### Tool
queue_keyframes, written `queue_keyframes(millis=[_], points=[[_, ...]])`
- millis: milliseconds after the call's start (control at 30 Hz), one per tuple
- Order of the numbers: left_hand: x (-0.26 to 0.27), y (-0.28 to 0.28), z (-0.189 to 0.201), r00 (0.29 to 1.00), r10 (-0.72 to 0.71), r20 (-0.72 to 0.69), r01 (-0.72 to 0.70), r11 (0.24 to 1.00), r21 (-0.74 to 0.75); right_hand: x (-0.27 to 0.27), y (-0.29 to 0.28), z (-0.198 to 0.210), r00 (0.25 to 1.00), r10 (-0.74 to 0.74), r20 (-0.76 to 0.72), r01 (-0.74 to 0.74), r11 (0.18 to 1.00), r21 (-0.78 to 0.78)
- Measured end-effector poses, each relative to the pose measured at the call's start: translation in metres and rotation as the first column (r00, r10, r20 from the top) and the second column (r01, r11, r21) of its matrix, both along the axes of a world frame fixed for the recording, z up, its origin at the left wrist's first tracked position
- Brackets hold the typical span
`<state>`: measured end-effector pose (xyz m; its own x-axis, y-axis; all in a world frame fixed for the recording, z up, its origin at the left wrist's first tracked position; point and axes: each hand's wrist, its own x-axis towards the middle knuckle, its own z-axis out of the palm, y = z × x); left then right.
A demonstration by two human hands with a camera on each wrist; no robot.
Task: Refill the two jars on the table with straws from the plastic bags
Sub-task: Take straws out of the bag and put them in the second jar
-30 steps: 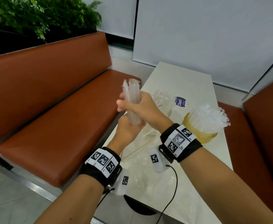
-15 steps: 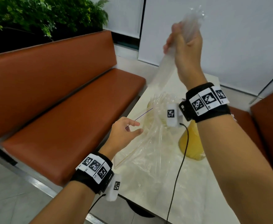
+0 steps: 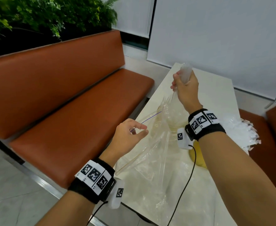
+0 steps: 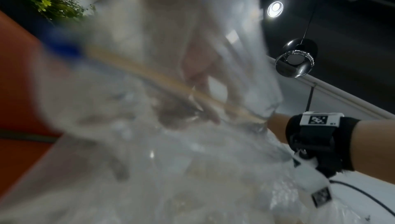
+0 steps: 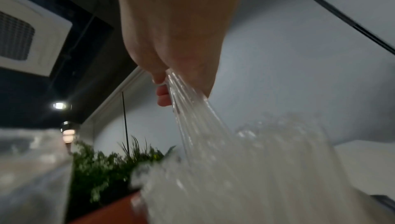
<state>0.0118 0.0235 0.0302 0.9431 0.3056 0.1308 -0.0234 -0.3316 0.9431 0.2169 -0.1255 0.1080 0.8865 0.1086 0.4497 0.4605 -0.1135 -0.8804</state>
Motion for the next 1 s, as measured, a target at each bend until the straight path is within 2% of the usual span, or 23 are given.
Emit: queue_keyframes(millis=[167, 267, 333, 467, 533, 667, 733, 767, 800, 867, 900, 933, 967, 1000], points=[[0.002, -0.004, 0.001, 1.000, -0.008, 0.007, 0.008, 0.999, -0.051, 0.005, -0.003, 0.032, 0.992, 0.123, -0.012, -0.119, 0.980, 0.162], [0.002, -0.005, 0.000, 1.000, -0.003, -0.001, 0.003, 0.997, -0.074, 0.008, -0.007, 0.018, 0.987, 0.149, -0.065, -0.134, 0.971, 0.199], [0.002, -0.005, 0.000, 1.000, -0.003, 0.002, 0.003, 0.996, -0.092, 0.008, -0.012, -0.007, 0.987, 0.102, -0.124, -0.080, 0.982, 0.172], [0.002, -0.004, 0.001, 1.000, -0.014, 0.011, 0.015, 0.994, -0.105, -0.005, -0.020, -0.045, 0.974, -0.131, -0.186, 0.129, 0.991, -0.026], [0.002, -0.004, 0.001, 1.000, -0.013, 0.016, 0.015, 0.994, -0.113, -0.014, -0.019, -0.041, 0.977, -0.195, -0.086, 0.193, 0.981, -0.029], [0.003, -0.005, -0.001, 1.000, -0.006, 0.003, 0.006, 0.994, -0.106, -0.015, -0.017, -0.007, 0.945, -0.163, 0.283, 0.154, 0.987, 0.054], [0.003, -0.006, 0.000, 1.000, -0.005, -0.004, 0.005, 0.994, -0.109, -0.006, -0.016, 0.005, 0.891, -0.126, 0.436, 0.192, 0.975, -0.110], [0.003, -0.006, 0.000, 1.000, -0.007, -0.008, 0.006, 0.994, -0.109, 0.001, -0.016, 0.004, 0.873, -0.071, 0.482, 0.220, 0.941, -0.259], [0.003, -0.006, 0.002, 1.000, -0.010, -0.014, 0.009, 0.994, -0.106, 0.006, -0.015, -0.001, 0.876, -0.002, 0.483, 0.237, 0.873, -0.427], [0.002, -0.007, 0.004, 1.000, -0.013, -0.019, 0.011, 0.995, -0.098, 0.012, -0.014, -0.020, 0.927, 0.103, 0.362, 0.207, 0.663, -0.719], [0.002, -0.006, 0.004, 1.000, -0.015, -0.018, 0.013, 0.995, -0.099, 0.011, -0.016, -0.030, 0.950, 0.144, 0.275, 0.150, 0.562, -0.813], [0.002, -0.006, 0.005, 1.000, -0.020, -0.014, 0.019, 0.995, -0.102, 0.011, -0.017, -0.041, 0.962, 0.174, 0.210, 0.097, 0.501, -0.860], [0.001, -0.006, 0.006, 1.000, -0.027, -0.009, 0.026, 0.994, -0.103, 0.010, -0.019, -0.047, 0.965, 0.183, 0.187, 0.075, 0.490, -0.869], [0.000, -0.006, 0.006, 0.999, -0.033, -0.009, 0.032, 0.995, -0.100, 0.008, -0.020, -0.050, 0.966, 0.165, 0.200, 0.088, 0.518, -0.851]])
